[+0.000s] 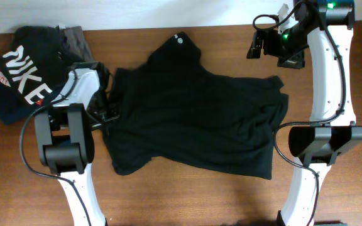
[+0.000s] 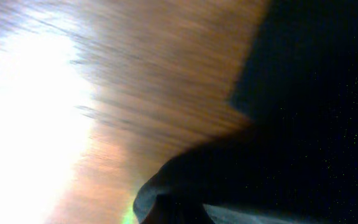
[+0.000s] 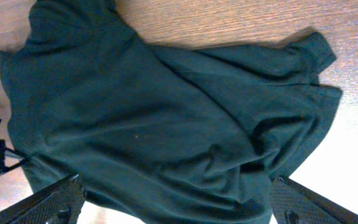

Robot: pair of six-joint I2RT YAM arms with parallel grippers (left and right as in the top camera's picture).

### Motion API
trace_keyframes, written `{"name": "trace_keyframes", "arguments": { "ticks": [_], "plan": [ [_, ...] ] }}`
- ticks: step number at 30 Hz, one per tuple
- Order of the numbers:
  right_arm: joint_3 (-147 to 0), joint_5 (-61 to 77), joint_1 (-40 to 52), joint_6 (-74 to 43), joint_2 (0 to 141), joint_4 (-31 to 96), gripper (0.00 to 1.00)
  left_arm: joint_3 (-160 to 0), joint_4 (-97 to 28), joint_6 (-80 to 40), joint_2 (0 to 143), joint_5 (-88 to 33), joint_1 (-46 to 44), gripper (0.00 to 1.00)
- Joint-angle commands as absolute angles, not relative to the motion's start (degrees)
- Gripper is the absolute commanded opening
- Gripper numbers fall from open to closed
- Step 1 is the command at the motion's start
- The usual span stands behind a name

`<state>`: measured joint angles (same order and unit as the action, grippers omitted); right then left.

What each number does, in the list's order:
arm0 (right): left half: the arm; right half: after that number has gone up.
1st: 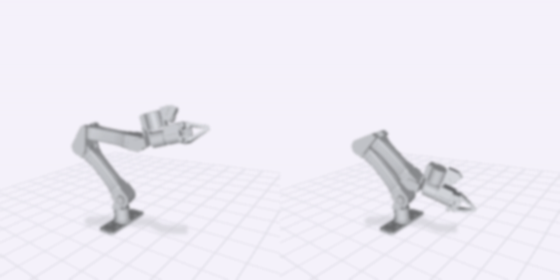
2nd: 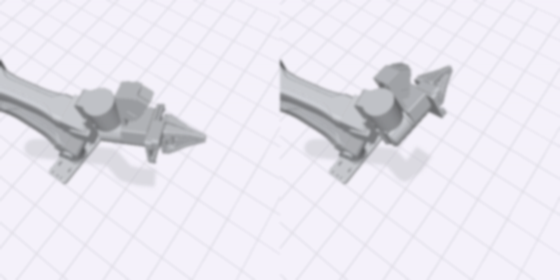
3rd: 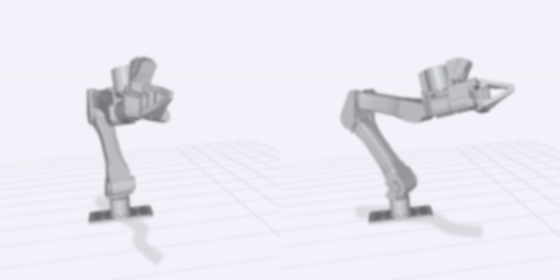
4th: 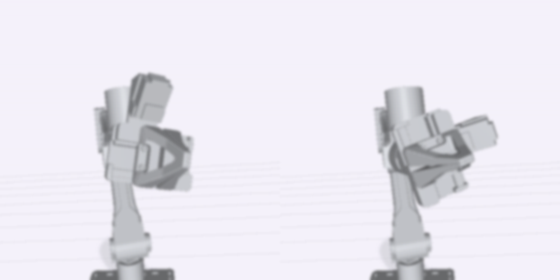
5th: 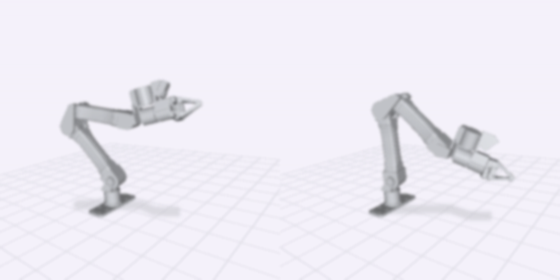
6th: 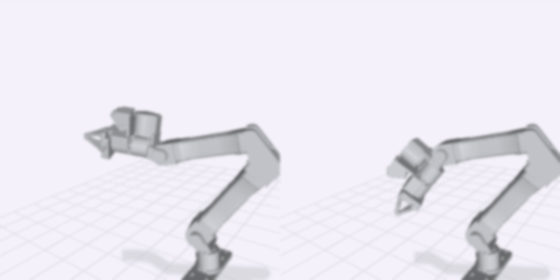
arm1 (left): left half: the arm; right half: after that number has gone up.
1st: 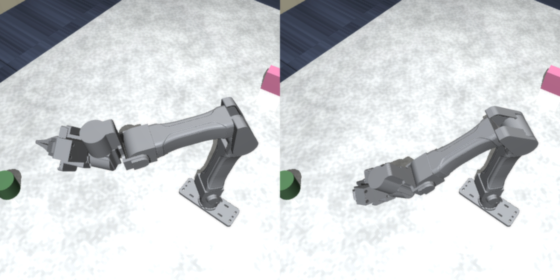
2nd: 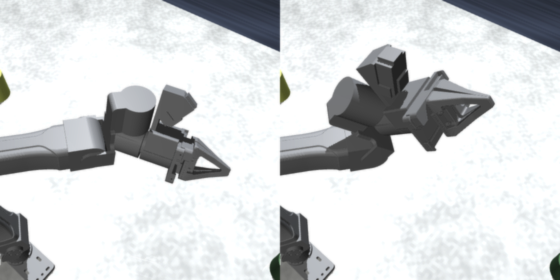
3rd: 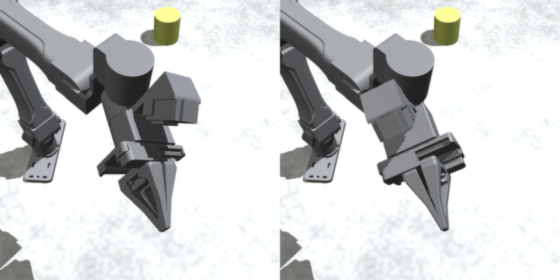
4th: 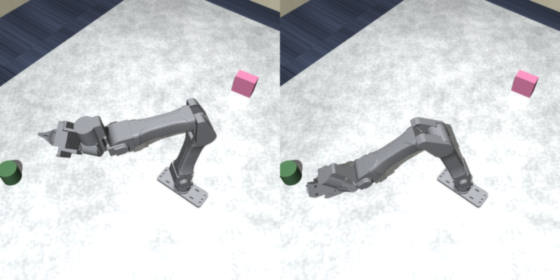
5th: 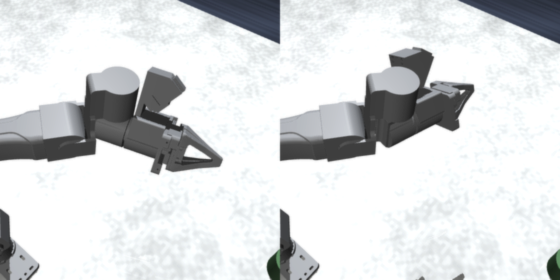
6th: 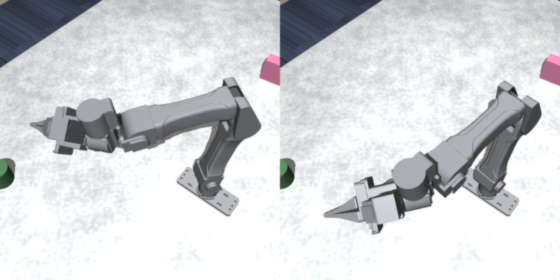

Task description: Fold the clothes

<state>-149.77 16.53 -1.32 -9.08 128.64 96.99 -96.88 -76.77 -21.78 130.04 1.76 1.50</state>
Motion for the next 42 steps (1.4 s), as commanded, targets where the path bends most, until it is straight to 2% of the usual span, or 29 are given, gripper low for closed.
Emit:
{"name": "trace_keyframes", "arguments": {
  "ticks": [1,6,9,14,15,16,18,19,20,24,31,32,34,37,39,40,41,42],
  "plan": [
    [-149.25,15.88,0.05,-9.45,127.96,97.36,0.99,-96.36,-78.76,-24.84,131.44,5.45,4.71,0.01],
    [-147.24,14.46,3.2,-9.54,127.96,97.36,0.99,-96.38,-79.53,-24.88,129.73,5.72,7.31,0.01],
    [-147.15,8.64,5.08,-12.99,127.72,97.36,0.99,-96.38,-78.87,-25.06,125.4,7.46,7.11,0.01],
    [-146.87,8.21,6.55,-14.02,124.18,97.36,0.99,-96.38,-77.45,-24.77,114.37,7.79,4.47,0.01],
    [-146.19,7.68,6.74,-14.17,122.78,97.36,0.99,-96.38,-77.36,-24.8,112.73,7.75,3.84,0.04],
    [-144.66,5.39,7.07,-15.49,120.75,97.36,0.99,-96.38,-77.36,-24.8,111.24,7.73,3.2,0.23],
    [-139.48,0.19,7.77,-17.87,115.77,97.36,0.99,-96.38,-77.36,-24.77,108.97,7.51,1.87,0.87],
    [-136.29,-1.02,8.03,-18.59,113.34,97.36,0.99,-96.38,-77.41,-24.8,108.66,7.29,1.58,0.96],
    [-132.86,-1.1,8.27,-18.59,110.83,97.36,0.99,-96.38,-77.43,-24.77,108.51,6.96,1.23,0.99],
    [-114.13,-1.39,8.62,-20.51,100.4,97.25,0.99,-96.38,-77.19,-23.97,108.62,4.05,0.14,0.99],
    [-94.19,-4.91,8.51,-22.98,96.47,91.02,1.0,-96.38,-77.06,-23.94,108.62,4.05,-1.26,0.99],
    [-92.16,-5.21,8.49,-22.98,96.49,89.14,0.93,-96.38,-77.12,-23.94,108.62,4.05,-1.37,0.99],
    [-86.63,-5.19,7.01,-22.83,96.53,83.35,0.74,-96.38,-77.23,-23.94,108.62,4.03,-1.39,0.99],
    [-82.08,-2.87,0.78,-22.55,96.86,77.3,0.6,-96.38,-77.93,-23.94,108.62,4.05,-1.5,0.99],
    [-80.31,1.98,-3.55,-17.32,96.86,72.9,0.48,-96.38,-78.08,-23.94,108.62,4.05,-1.5,0.99],
    [-79.88,4.23,-4.93,-15.4,96.88,71.33,0.35,-96.38,-78.04,-23.97,108.62,4.05,-1.5,0.99],
    [-79.26,7.27,-6.57,-13.17,96.9,69.08,0.17,-96.38,-77.93,-23.97,108.62,4.05,-1.5,0.99],
    [-78.78,8.84,-7.73,-12.23,96.9,67.16,0.11,-96.38,-77.84,-23.97,108.62,4.05,-1.5,0.99]
  ]
}}
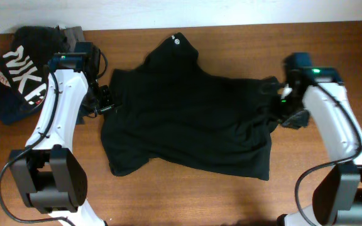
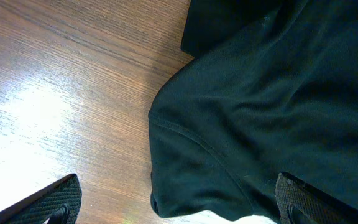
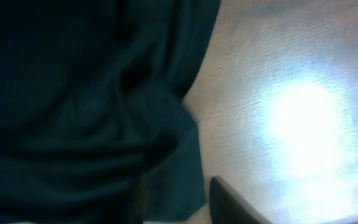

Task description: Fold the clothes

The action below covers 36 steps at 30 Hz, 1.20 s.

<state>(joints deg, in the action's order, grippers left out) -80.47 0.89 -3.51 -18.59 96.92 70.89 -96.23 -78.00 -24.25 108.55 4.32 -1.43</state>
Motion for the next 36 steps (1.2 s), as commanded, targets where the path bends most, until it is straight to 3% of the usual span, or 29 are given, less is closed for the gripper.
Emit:
{"name": "trace_keyframes", "arguments": {
  "ticks": [1,3,9,23,36],
  "plan": [
    [-78.52,8.99,-8.49,-12.25,96.92,65.76,0.08,-96.38,-77.8,-23.97,108.62,4.03,-1.5,0.99],
    [-77.62,8.34,-9.1,-12.23,97.03,62.87,0.04,-96.38,-77.84,-23.97,108.62,3.99,-1.5,0.99],
    [-72.84,8.43,-9.13,-13.43,99.96,54.43,0.04,-96.38,-77.82,-23.97,108.62,3.86,-1.5,0.99],
    [-72.47,8.38,-9.06,-13.93,113.65,50.54,0.04,-96.38,-77.6,-23.97,108.62,3.88,-1.5,0.99],
    [-71.57,-0.93,-9.15,-13.93,114.74,50.09,0.04,-96.38,-77.65,-23.97,108.62,3.88,-1.5,0.99]
  ]
}}
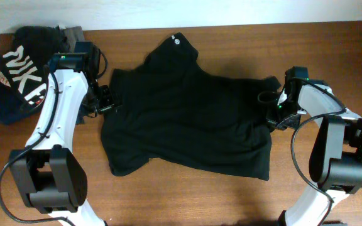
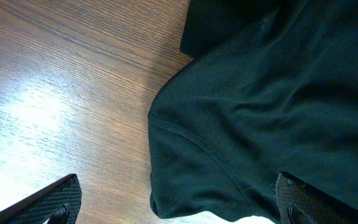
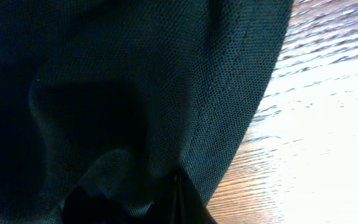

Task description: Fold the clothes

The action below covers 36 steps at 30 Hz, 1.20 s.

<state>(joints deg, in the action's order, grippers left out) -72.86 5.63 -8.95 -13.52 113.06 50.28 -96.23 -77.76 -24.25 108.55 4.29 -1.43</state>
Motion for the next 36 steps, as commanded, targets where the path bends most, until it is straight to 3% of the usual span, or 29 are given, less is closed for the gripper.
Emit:
{"name": "trace_keyframes", "arguments": {
  "ticks": [1,9,17,23,26,29,36],
  "plan": [
    [-71.57,-1.41,-9.15,-13.93,114.76,50.09,0.04,-96.38,-77.65,-23.97,108.62,3.88,-1.5,0.99],
    [-71.57,-7.42,-13.28,-13.98,114.8,49.15,0.04,-96.38,-77.84,-23.94,108.62,3.9,-1.5,0.99],
    [-75.44,-5.06,-21.15,-13.96,114.8,51.0,0.04,-96.38,-77.78,-23.94,108.62,3.92,-1.74,0.99],
    [-88.05,-3.42,-20.43,-13.98,114.34,63.88,0.05,-96.38,-76.99,-23.94,108.62,3.9,-1.74,0.99],
    [-94.63,-2.98,-19.86,-14.02,113.93,72.6,0.13,-96.38,-76.97,-23.94,108.62,3.9,-1.72,0.99],
    [-99.83,0.43,-19.4,-13.98,112.75,84.66,0.04,-96.38,-76.95,-23.73,108.62,3.84,-1.74,0.99],
    [-96.9,2.04,-14.81,-13.91,105.58,93.6,0.04,-96.38,-73.71,-20.75,108.62,-1.78,-4.4,0.98]
  ]
}}
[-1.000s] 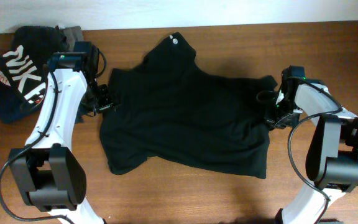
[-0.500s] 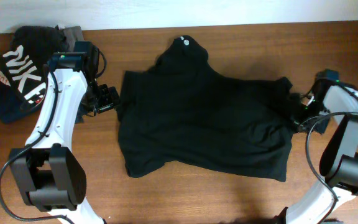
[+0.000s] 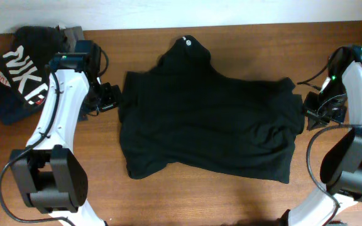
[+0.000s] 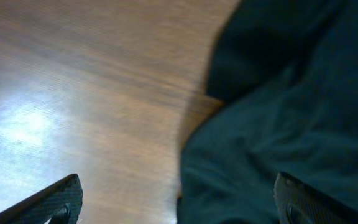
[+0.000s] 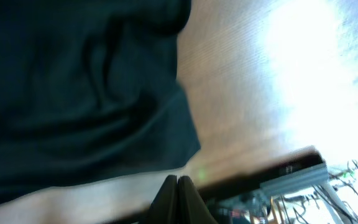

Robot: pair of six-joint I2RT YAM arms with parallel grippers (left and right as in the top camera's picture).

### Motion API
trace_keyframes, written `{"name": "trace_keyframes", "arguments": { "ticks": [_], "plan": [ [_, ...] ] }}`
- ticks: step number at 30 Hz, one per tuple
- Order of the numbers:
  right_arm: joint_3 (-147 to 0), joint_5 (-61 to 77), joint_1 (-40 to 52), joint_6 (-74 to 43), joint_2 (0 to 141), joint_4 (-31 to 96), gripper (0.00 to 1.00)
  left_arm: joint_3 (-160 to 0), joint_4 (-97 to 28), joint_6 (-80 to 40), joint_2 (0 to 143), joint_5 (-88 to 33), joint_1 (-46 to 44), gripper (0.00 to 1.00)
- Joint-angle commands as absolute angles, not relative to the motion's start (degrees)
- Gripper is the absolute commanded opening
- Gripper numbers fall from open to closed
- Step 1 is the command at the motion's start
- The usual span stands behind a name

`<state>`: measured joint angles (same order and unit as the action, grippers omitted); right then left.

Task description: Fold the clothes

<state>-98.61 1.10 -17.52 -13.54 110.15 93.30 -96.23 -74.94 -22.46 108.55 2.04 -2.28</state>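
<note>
A black shirt (image 3: 206,119) lies spread on the wooden table (image 3: 187,201), collar toward the far edge. My left gripper (image 3: 110,99) hovers open beside the shirt's left sleeve. In the left wrist view its fingers (image 4: 58,200) stand wide apart, with the sleeve edge (image 4: 260,143) under the right half and bare wood under the left. My right gripper (image 3: 309,113) sits at the shirt's right edge. Its fingers are pressed together (image 5: 178,182) just below the blurred hem (image 5: 104,130).
A pile of dark clothes with white NIKE lettering (image 3: 21,72) lies at the table's far left corner, behind the left arm. The right wrist view shows the table's edge and a metal frame (image 5: 291,177) beyond it.
The whole shirt has shifted to the right, and its bunched right side now lies flatter. My right gripper, still shut, is farther right. The left gripper stays open, with more bare wood under it.
At first the left gripper was at the shirt's left sleeve and the right arm was raised at the back. Then the left gripper was open beside the sleeve, with the right gripper down at the crumpled right side. It shut on the hem, and the shirt now lies farther right.
</note>
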Motion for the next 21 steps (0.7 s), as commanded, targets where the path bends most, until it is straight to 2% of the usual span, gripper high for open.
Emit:
{"name": "trace_keyframes", "arguments": {
  "ticks": [1,5,11,16,21],
  "plan": [
    [-94.39,1.96,-13.61,-13.96,104.03,92.88,0.04,-96.38,-73.08,-20.78,108.62,-1.78,-5.08,0.98],
    [-80.97,1.96,-11.55,-16.82,99.31,85.84,0.04,-96.38,-72.34,-20.75,108.62,-1.76,-7.73,0.98],
    [-67.75,4.58,-14.26,-14.44,99.02,70.04,0.05,-96.36,-71.96,-20.71,108.64,-1.72,-10.85,0.98],
    [-62.7,5.74,-14.33,-12.86,100.12,63.35,0.05,-96.38,-71.7,-20.71,108.64,-1.74,-11.6,0.98],
    [-61.04,0.14,-14.48,-15.53,101.56,59.0,0.09,-96.38,-71.35,-20.73,108.64,-1.74,-11.6,0.98]
  ]
}}
